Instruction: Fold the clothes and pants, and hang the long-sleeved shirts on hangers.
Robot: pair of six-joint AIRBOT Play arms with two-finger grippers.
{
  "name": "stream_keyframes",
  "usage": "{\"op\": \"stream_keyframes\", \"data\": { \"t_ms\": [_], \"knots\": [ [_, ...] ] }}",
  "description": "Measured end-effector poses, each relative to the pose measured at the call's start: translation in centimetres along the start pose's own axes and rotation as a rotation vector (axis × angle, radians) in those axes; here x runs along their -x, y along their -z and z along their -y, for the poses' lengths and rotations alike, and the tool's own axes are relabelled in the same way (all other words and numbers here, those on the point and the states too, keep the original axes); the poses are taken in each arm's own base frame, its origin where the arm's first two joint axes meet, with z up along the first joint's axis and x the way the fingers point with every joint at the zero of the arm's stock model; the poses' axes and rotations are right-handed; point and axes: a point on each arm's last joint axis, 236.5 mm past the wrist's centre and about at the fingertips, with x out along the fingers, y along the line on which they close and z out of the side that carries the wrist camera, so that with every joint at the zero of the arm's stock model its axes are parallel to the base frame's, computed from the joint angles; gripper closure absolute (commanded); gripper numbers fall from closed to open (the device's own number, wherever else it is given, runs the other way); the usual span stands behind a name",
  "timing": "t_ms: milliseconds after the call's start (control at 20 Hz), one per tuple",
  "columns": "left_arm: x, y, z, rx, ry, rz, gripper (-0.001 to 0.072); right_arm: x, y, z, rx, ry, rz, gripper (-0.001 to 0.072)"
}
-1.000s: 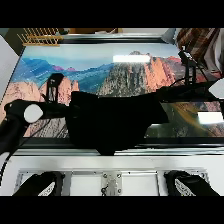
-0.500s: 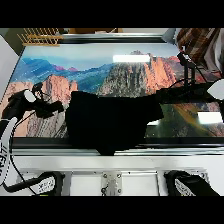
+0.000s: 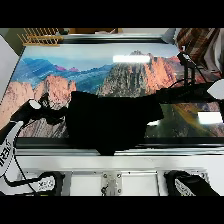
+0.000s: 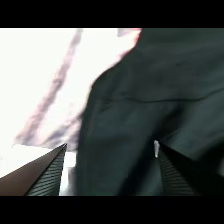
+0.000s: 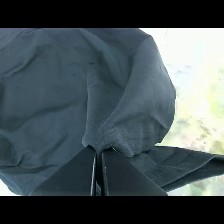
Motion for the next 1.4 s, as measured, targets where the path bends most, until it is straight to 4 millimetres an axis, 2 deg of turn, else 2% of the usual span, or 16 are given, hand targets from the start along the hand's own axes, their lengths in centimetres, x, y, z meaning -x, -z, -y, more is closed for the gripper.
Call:
{"op": "stream_keyframes", "data": {
  "t_ms": [100,150,200,250,300,450,550,600,700,800,900,1000,1150,1200,1300,1400],
  "knots": [
    [-0.4,0.2,1.0,-0.016,0.016,0.005,0.011,0.0,0.0,0.0,0.0,0.0,0.0,0.0703],
    [-0.7,0.3,1.7,-0.031,0.022,0.007,0.0279,0.0,0.0,0.0,0.0,0.0,0.0,0.0702],
    [-0.9,0.4,2.3,-0.044,0.026,0.012,0.0544,0.0,0.0,0.0,0.0,0.0,0.0,0.0703],
    [-1.2,0.8,2.8,-0.061,0.026,0.004,0.0694,0.0,0.0,0.0,0.0,0.0,0.0,0.0703],
    [-1.4,0.9,3.3,-0.074,0.027,0.004,0.0697,0.0,0.0,0.0,0.0,0.0,0.001,0.0703],
    [0.2,-1.2,5.8,-0.095,0.062,0.063,0.0697,0.1,-0.7,0.1,0.005,0.004,0.028,0.0703],
    [3.7,-4.1,8.4,-0.132,0.106,0.14,0.0697,1.0,-2.0,0.2,0.03,0.018,0.074,0.0703],
    [6.4,-5.8,9.8,-0.155,0.13,0.196,0.0697,1.8,-3.0,0.3,0.046,0.029,0.104,0.0703],
    [14.3,-9.4,13.2,-0.218,0.191,0.365,0.0697,4.2,-5.1,0.4,0.076,0.063,0.171,0.0703],
    [24.4,-11.4,16.4,-0.294,0.25,0.57,0.0697,7.3,-7.0,0.1,0.109,0.093,0.25,0.0703],
    [35.3,-10.7,19.4,-0.378,0.304,0.789,0.0697,10.7,-8.4,-0.7,0.144,0.118,0.331,0.0703],
    [44.5,-7.6,21.4,-0.45,0.35,0.973,0.0697,14.1,-8.9,-1.7,0.177,0.139,0.408,0.0703],
    [54.4,-1.1,22.9,-0.537,0.399,1.188,0.0697,18.2,-8.1,-3.0,0.208,0.171,0.487,0.0703],
    [56.9,1.2,23.1,-0.56,0.413,1.248,0.0697,19.4,-7.5,-3.2,0.204,0.184,0.503,0.0703],
    [60.3,5.2,23.1,-0.596,0.435,1.338,0.0697,21.2,-6.0,-3.5,0.19,0.208,0.508,0.0704],
    [62.3,8.1,23.0,-0.62,0.447,1.392,0.0697,22.2,-4.2,-3.6,0.17,0.224,0.489,0.0703]
  ]
}}
